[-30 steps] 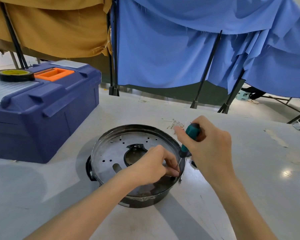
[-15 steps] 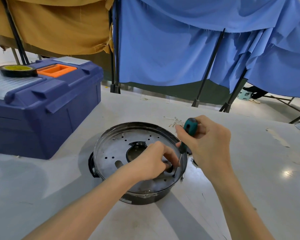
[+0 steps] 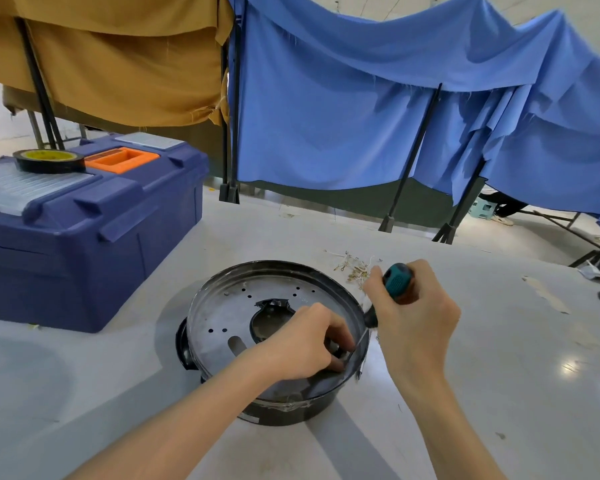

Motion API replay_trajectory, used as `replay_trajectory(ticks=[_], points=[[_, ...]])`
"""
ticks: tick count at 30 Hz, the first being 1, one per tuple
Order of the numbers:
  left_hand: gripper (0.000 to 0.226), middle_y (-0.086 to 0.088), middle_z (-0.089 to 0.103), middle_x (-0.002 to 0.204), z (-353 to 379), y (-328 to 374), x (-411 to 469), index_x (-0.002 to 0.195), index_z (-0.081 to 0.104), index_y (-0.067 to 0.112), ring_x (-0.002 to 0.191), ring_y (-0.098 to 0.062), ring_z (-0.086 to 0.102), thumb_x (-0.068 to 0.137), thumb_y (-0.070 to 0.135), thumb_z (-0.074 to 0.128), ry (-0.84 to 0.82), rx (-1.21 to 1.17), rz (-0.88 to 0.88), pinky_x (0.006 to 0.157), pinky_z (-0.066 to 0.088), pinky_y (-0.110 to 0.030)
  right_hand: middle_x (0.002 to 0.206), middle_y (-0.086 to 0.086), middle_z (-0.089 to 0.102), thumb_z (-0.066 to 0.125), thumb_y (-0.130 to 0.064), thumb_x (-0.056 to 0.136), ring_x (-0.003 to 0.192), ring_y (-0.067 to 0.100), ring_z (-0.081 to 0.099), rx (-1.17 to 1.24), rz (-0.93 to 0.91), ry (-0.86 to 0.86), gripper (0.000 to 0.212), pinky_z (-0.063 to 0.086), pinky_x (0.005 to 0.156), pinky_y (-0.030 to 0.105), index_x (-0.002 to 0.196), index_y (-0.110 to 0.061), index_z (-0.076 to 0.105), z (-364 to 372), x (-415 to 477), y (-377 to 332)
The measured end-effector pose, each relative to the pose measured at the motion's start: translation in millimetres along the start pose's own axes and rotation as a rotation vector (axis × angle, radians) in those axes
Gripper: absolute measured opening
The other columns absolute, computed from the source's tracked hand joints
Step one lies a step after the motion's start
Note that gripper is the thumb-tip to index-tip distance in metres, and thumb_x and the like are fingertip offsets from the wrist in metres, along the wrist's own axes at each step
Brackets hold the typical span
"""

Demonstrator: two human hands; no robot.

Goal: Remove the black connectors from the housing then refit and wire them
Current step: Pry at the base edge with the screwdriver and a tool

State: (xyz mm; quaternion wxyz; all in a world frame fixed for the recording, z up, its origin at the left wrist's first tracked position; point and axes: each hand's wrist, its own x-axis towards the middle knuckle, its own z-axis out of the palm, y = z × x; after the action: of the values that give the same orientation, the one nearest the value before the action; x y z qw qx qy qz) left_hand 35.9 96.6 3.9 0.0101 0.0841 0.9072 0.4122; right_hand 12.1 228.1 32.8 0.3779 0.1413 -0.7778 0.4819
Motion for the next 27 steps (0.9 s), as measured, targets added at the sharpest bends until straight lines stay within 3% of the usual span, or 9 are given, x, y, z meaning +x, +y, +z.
replay_trajectory(ticks=[5,8,10,12,14,16,19,22,27], points=[[0.026,0.014,0.063,0.085,-9.8,-1.0,-2.5,0.092,0.074,0.018,0.065,0.018,0.054,0.078,-0.004,0.069,0.034,-0.019,-0.002,0.055,0.037,0.001,0.061,0.007,0.06,0.057,-0.022,0.093,0.046,0.008,0.062,0.182,0.145,-0.037,0.013,0.046,0.046,0.013,0.083,-0.02,0.049,-35.4,40.7,10.8],[0.022,0.009,0.064,0.096,-11.0,-1.5,-0.5,0.088,0.073,0.022,0.078,0.008,0.055,0.075,0.004,0.076,0.049,0.031,0.012,0.062,0.038,-0.002,0.061,0.008,0.058,0.059,-0.019,0.092,0.039,0.012,0.052,0.038,0.252,-0.29,0.009,0.038,0.038,0.014,0.086,-0.014,0.054,-40.6,51.9,23.1],[0.021,0.012,0.059,0.096,-9.5,-3.2,0.3,0.085,0.071,0.026,0.085,0.001,0.053,0.074,0.01,0.079,0.053,0.065,0.007,0.065,0.036,-0.004,0.054,0.005,0.057,0.067,-0.031,0.088,0.034,0.009,0.047,-0.028,0.369,-0.525,0.023,0.034,0.034,0.018,0.087,-0.009,0.059,-32.9,40.6,31.2],[0.019,0.017,0.054,0.09,-8.9,-4.8,0.3,0.085,0.072,0.026,0.085,0.002,0.051,0.073,0.013,0.08,0.054,0.084,0.007,0.062,0.035,-0.002,0.053,0.005,0.061,0.074,-0.042,0.081,0.03,0.009,0.046,-0.081,0.473,-0.736,0.036,0.03,0.031,0.014,0.092,-0.012,0.056,-23.5,22.0,35.6],[0.017,0.02,0.052,0.083,-9.9,-5.8,-0.4,0.086,0.073,0.024,0.081,0.012,0.05,0.074,0.014,0.08,0.05,0.087,0.014,0.062,0.036,0.003,0.072,0.011,0.066,0.074,-0.033,0.082,0.032,0.011,0.051,-0.105,0.518,-0.853,0.036,0.029,0.03,0.014,0.103,-0.017,0.05,-14.4,8.0,38.4],[0.016,0.023,0.051,0.08,-11.5,-6.4,-0.7,0.084,0.072,0.025,0.079,0.018,0.048,0.075,0.014,0.08,0.048,0.093,0.017,0.064,0.032,0.007,0.081,0.013,0.064,0.067,-0.016,0.085,0.037,0.018,0.056,-0.096,0.546,-0.871,0.031,0.03,0.032,0.017,0.11,-0.018,0.05,-7.5,3.8,40.9],[0.019,0.023,0.052,0.081,-14.6,-6.3,-0.7,0.08,0.07,0.031,0.078,0.011,0.048,0.074,0.016,0.081,0.043,0.103,-0.001,0.06,0.034,0.002,0.051,0.009,0.06,0.058,-0.001,0.08,0.04,0.022,0.059,-0.08,0.516,-0.845,0.011,0.027,0.033,0.019,0.087,-0.009,0.058,-3.0,6.2,40.4],[0.018,0.021,0.052,0.084,-17.8,-5.5,0.3,0.082,0.072,0.03,0.079,0.007,0.047,0.075,0.016,0.08,0.042,0.102,-0.008,0.06,0.03,-0.005,0.04,0.009,0.056,0.053,0.003,0.076,0.036,0.019,0.054,-0.047,0.505,-0.82,0.014,0.026,0.033,0.018,0.067,-0.008,0.054,-2.1,9.4,37.2],[0.014,0.02,0.056,0.085,-16.2,-5.9,0.7,0.081,0.075,0.028,0.082,0.011,0.049,0.076,0.016,0.079,0.023,0.071,0.017,0.064,0.031,-0.004,0.041,0.011,0.056,0.052,0.002,0.074,0.035,0.02,0.052,-0.014,0.499,-0.803,0.008,0.027,0.034,0.018,0.07,-0.004,0.056,0.3,5.5,43.7]])
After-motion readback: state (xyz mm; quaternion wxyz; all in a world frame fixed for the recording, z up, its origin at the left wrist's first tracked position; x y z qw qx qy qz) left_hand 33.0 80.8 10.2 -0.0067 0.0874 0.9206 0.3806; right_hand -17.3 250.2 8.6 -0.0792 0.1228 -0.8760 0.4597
